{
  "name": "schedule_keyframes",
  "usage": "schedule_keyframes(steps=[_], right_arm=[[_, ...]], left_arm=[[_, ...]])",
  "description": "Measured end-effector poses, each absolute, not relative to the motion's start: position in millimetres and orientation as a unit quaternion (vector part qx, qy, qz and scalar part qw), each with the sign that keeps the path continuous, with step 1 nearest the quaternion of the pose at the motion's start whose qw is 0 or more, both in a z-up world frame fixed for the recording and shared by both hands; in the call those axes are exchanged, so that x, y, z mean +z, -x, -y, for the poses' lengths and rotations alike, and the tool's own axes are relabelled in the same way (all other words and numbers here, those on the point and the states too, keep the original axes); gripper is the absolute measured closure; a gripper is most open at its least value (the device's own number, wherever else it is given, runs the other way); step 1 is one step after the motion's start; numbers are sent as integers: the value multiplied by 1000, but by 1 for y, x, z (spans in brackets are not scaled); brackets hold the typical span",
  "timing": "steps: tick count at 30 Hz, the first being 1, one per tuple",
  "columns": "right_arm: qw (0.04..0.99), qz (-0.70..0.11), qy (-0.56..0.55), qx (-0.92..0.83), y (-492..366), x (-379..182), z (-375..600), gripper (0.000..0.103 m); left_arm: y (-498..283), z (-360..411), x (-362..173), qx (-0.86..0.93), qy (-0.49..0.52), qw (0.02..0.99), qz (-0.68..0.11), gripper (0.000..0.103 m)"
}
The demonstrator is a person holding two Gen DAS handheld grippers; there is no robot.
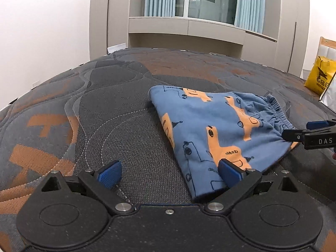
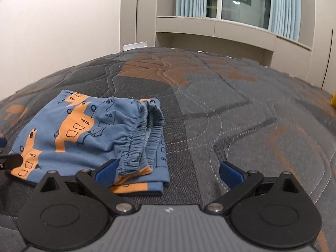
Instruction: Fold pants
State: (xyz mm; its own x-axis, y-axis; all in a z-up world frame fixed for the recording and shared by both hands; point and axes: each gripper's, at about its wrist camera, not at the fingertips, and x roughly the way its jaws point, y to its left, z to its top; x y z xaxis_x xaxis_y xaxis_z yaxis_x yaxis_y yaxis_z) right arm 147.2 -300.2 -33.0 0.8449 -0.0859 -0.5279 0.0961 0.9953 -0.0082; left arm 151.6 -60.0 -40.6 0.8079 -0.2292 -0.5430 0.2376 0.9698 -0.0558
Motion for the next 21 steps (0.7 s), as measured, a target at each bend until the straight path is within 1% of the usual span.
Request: schedule_keyframes(steps=[3,6,10,14,16,18,19,21], right_arm=[[964,-260,-8,-45,-138,-28,300,0],[972,-232,-4,-38,-141,-13,297,0],[976,-218,15,9,-175,4,277,0],[970,-223,68,67,-226,5,255,0],[965,-232,102,60,-247,-1,251,0],[961,-248,122,30,-264,-13,253,0],[960,-253,120,18,-269,-18,258,0],[964,-254,78,29,-270,-21,271,0]], left_arm=[[-150,51,-38,-131,-5,952,-278,5],[-150,49,-25,-119,1,960,-252,4],[-167,57,-17,-103,10,966,-235,1],[-185,62,-24,-93,26,960,-261,1],[-191,62,-34,-87,21,956,-279,1],[-196,56,-40,-92,42,950,-295,1],[-197,52,-40,-94,54,949,-295,1],[-198,49,-40,-95,62,947,-299,1]])
